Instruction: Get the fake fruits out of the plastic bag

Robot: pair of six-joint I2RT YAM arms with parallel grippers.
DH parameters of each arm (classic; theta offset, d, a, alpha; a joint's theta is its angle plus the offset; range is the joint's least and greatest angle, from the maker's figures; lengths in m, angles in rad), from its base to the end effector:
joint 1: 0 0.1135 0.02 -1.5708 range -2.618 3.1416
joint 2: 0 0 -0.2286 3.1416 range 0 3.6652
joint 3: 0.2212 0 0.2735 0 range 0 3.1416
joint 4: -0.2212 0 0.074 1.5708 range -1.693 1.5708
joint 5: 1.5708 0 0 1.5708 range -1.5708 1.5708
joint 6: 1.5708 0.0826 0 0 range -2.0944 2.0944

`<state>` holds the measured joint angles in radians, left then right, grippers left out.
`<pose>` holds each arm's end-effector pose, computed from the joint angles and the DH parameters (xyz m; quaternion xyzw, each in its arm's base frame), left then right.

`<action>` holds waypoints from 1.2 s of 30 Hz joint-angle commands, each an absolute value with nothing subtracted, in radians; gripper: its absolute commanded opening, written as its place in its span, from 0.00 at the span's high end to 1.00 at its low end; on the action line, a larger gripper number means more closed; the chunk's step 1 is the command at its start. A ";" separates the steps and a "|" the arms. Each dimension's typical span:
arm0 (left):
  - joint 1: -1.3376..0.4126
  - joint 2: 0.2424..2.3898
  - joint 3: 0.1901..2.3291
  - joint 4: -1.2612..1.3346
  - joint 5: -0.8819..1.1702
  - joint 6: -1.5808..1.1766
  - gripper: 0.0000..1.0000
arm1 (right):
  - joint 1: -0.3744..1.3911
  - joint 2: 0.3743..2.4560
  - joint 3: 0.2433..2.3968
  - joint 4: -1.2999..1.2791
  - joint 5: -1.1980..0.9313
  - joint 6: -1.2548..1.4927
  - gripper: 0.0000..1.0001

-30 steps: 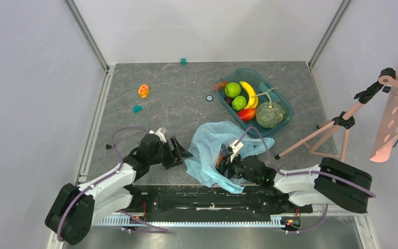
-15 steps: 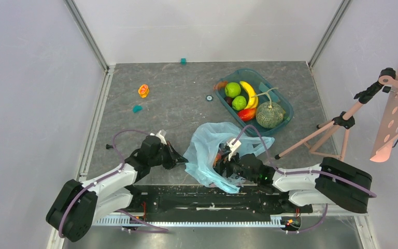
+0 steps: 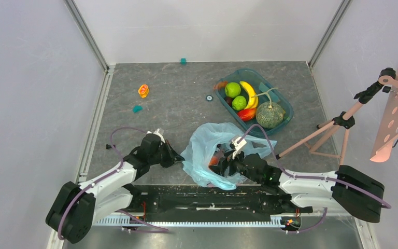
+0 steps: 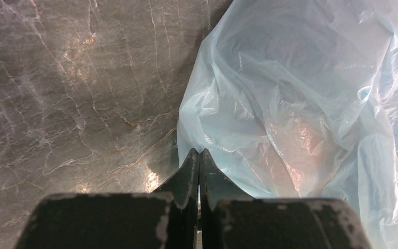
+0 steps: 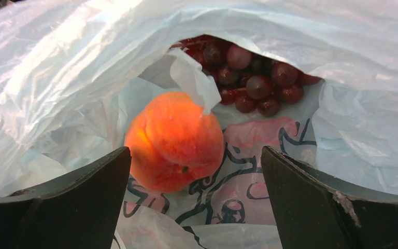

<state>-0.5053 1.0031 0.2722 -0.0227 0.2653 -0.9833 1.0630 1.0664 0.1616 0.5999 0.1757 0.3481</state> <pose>0.2064 -0.1390 0.0676 -0.1643 0.8962 -0.3561 0.2075 0.1438 0.2287 0.0943 -0.2324 0.7706 0.3282 0.4944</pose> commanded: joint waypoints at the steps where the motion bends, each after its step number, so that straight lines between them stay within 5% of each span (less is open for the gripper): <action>1: -0.499 0.973 0.309 -0.083 0.219 -0.906 0.98 | 1.062 1.108 0.180 0.627 0.191 0.378 0.02; 15: -0.500 0.978 0.252 -0.038 0.240 -0.914 0.98 | 1.062 1.430 0.286 0.792 0.196 0.394 0.02; 36: -0.499 1.008 0.239 0.024 0.268 -0.922 0.98 | 1.070 1.371 0.355 0.832 0.058 0.462 0.02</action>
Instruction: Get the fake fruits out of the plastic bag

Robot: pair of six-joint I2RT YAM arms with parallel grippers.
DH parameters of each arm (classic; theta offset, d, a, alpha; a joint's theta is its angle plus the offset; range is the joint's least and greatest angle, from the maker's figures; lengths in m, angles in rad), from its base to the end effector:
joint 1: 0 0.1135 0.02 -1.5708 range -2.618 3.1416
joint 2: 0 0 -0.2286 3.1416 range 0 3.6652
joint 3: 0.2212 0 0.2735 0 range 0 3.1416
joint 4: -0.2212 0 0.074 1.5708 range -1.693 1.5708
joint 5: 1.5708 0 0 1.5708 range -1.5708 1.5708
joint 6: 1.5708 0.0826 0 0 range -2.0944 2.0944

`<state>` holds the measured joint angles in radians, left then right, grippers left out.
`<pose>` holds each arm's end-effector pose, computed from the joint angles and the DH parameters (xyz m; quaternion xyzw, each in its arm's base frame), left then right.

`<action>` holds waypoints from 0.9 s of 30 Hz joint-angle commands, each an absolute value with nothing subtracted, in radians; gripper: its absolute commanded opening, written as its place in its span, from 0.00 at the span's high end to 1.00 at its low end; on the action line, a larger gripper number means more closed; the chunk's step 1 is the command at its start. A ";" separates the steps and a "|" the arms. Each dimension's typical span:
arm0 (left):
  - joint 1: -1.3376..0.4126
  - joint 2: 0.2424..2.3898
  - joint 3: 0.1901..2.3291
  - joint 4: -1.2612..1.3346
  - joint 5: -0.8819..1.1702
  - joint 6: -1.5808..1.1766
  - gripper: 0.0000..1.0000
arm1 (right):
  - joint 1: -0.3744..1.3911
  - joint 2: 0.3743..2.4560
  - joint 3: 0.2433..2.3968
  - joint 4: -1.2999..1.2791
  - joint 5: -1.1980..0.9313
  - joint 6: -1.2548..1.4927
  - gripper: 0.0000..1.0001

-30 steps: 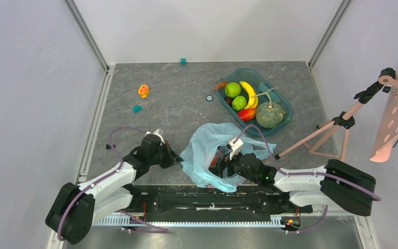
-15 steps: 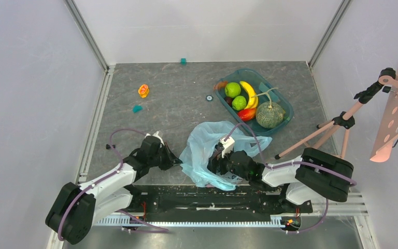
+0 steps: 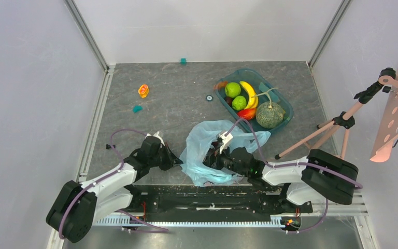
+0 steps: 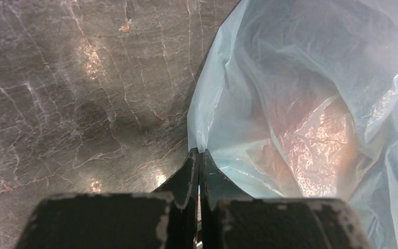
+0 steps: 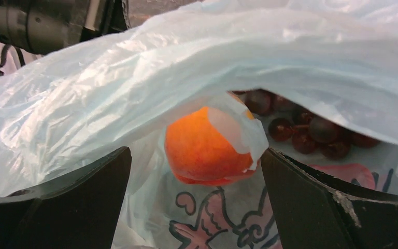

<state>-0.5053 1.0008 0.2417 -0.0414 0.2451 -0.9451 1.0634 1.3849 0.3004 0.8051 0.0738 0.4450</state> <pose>0.1993 -0.1332 0.0552 -0.1558 0.9077 -0.3321 0.2039 0.1539 0.2643 0.0872 -0.2217 0.7670 0.3903 0.4585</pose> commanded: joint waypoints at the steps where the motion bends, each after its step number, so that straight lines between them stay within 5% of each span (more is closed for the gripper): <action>1: -0.500 1.008 0.239 0.026 0.270 -0.923 0.98 | 1.069 1.383 0.362 0.824 0.063 0.461 0.02; 14: -0.500 0.991 0.228 0.026 0.275 -0.928 0.98 | 1.069 1.553 0.458 0.690 0.168 0.436 0.05; 27: -0.499 0.984 0.234 0.010 0.251 -0.923 0.98 | 1.071 1.357 0.395 0.558 0.225 0.403 0.39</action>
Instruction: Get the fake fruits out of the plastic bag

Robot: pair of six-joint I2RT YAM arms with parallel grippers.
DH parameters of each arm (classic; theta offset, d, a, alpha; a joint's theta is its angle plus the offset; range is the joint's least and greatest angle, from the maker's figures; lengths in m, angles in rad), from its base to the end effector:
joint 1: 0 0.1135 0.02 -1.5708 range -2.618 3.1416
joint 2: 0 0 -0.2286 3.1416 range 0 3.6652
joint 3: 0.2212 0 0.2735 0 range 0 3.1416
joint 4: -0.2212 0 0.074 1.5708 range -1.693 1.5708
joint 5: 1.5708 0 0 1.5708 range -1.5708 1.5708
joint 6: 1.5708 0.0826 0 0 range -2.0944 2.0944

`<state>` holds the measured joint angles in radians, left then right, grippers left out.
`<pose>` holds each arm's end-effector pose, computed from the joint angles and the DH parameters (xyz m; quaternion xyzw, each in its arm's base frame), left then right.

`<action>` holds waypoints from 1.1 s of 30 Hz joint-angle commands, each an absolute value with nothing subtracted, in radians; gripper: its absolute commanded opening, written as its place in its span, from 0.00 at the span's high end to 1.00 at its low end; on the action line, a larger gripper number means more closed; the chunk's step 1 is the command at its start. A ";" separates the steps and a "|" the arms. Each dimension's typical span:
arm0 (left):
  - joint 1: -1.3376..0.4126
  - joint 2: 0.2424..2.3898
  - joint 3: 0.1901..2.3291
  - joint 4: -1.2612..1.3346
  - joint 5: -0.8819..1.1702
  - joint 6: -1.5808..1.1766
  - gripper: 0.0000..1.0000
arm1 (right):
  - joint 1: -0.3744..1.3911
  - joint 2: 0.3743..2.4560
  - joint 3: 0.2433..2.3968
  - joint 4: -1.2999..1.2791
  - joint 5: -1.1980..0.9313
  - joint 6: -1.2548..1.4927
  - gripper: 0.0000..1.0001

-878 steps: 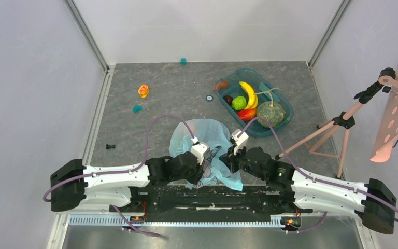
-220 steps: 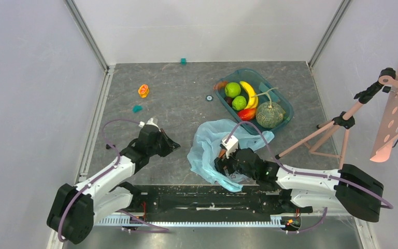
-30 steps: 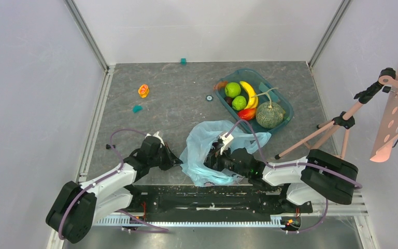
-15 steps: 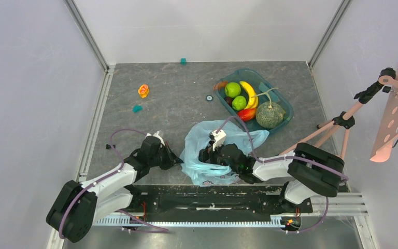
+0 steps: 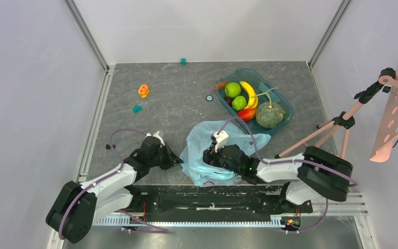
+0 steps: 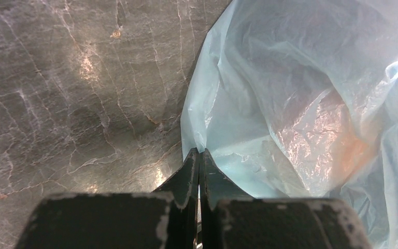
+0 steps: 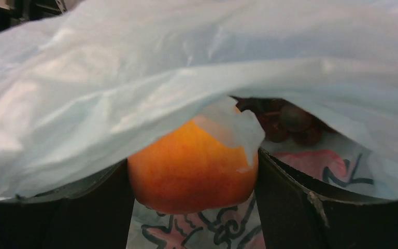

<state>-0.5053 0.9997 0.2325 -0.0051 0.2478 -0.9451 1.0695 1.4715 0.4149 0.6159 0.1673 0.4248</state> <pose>0.2007 -0.1342 0.0563 -0.1525 0.9028 -0.3411 0.2132 0.1665 0.2753 0.0718 -0.2242 0.8124 0.3108 0.4394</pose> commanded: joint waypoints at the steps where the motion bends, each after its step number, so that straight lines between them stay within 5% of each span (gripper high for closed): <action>1: -0.499 0.985 0.236 0.006 0.247 -0.920 0.98 | 1.071 1.324 0.389 0.527 0.239 0.404 0.39; 17: -0.491 0.996 0.274 -0.041 0.205 -0.889 0.98 | 1.068 0.742 0.315 0.128 0.442 0.399 0.41; 25: -0.390 0.955 0.332 -0.135 0.211 -0.847 0.98 | 0.986 0.756 0.511 -0.133 0.441 0.357 0.39; 33: -0.338 0.951 0.378 -0.179 0.223 -0.812 0.98 | 0.709 0.867 0.708 -0.207 0.202 0.244 0.39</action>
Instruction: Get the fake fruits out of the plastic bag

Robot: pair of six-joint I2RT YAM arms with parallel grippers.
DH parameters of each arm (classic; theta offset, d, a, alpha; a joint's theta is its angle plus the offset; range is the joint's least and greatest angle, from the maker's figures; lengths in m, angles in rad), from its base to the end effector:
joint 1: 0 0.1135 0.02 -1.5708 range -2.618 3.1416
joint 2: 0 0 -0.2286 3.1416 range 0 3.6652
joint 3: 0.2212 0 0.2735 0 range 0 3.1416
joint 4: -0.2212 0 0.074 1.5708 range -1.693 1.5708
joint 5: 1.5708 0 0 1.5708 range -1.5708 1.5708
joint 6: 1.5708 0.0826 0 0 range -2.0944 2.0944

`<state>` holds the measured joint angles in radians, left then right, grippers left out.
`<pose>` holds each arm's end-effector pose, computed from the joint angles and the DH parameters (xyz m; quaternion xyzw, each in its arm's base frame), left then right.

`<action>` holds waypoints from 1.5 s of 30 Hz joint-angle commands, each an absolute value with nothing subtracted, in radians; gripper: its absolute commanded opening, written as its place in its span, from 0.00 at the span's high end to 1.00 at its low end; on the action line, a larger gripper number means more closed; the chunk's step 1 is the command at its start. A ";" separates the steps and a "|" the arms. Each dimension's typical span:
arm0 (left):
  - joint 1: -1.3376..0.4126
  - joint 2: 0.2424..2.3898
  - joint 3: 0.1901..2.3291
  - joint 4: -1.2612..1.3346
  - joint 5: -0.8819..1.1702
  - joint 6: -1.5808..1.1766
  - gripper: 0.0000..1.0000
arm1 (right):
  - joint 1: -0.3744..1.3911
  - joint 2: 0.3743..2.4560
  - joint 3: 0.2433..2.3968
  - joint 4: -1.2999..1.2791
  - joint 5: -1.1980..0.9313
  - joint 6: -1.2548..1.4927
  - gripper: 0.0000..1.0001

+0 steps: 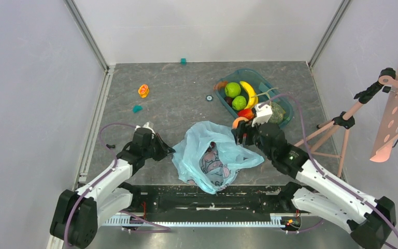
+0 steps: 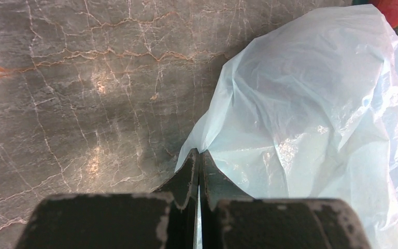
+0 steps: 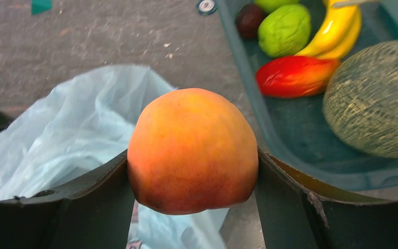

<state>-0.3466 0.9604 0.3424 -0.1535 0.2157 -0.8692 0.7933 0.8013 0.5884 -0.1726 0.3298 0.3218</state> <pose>0.2311 -0.1023 0.0873 -0.1961 0.8956 -0.3023 0.2609 0.2123 0.1775 0.2228 -0.1020 0.8170 0.1760 0.5396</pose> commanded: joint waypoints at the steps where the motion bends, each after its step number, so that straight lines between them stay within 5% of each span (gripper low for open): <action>1: -0.339 0.950 0.375 -0.179 0.225 -0.811 0.98 | 0.693 0.898 0.733 -0.208 0.189 0.229 0.39; 20: -0.328 0.852 0.319 -0.127 0.291 -0.807 0.98 | 0.333 1.512 1.179 -0.167 0.110 0.036 0.40; 35: -0.323 0.841 0.317 -0.149 0.302 -0.814 0.98 | 0.258 1.886 1.619 -0.283 0.097 -0.021 0.39; 45: -0.323 0.832 0.308 -0.153 0.296 -0.813 0.98 | 0.205 1.809 1.450 -0.337 0.191 -0.023 0.38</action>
<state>-0.3302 0.8387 0.3111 -0.1635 0.2729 -0.8467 0.2306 1.8938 1.5402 -0.3157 0.1432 -0.0120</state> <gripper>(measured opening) 0.026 0.748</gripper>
